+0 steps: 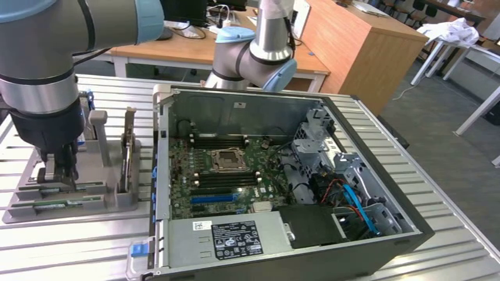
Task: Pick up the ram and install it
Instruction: 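Pick up the ram and move it above insertion slot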
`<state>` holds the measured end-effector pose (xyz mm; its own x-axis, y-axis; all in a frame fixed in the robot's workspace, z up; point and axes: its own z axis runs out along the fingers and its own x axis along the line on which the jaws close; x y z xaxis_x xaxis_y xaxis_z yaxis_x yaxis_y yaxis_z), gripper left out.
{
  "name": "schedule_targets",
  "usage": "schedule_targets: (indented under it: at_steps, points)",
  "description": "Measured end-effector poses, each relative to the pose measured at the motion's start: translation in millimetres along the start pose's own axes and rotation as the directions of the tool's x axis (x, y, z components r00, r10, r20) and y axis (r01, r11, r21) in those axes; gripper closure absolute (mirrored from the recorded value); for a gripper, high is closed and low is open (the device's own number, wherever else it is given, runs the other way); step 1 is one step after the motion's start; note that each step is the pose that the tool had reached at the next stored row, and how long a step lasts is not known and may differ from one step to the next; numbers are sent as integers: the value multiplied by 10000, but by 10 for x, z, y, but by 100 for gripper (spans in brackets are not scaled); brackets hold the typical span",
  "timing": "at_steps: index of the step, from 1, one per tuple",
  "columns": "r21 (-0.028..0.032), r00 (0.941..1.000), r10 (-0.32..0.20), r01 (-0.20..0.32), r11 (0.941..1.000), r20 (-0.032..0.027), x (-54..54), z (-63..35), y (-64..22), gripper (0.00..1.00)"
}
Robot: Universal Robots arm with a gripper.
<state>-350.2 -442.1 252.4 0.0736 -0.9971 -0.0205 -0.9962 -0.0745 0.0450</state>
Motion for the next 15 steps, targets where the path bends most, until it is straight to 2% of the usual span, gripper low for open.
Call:
schedule_targets:
  at_steps: [15]
  points:
    - [-2, 10000, 0, 0, 10000, -1, 14, 71, 1, 70]
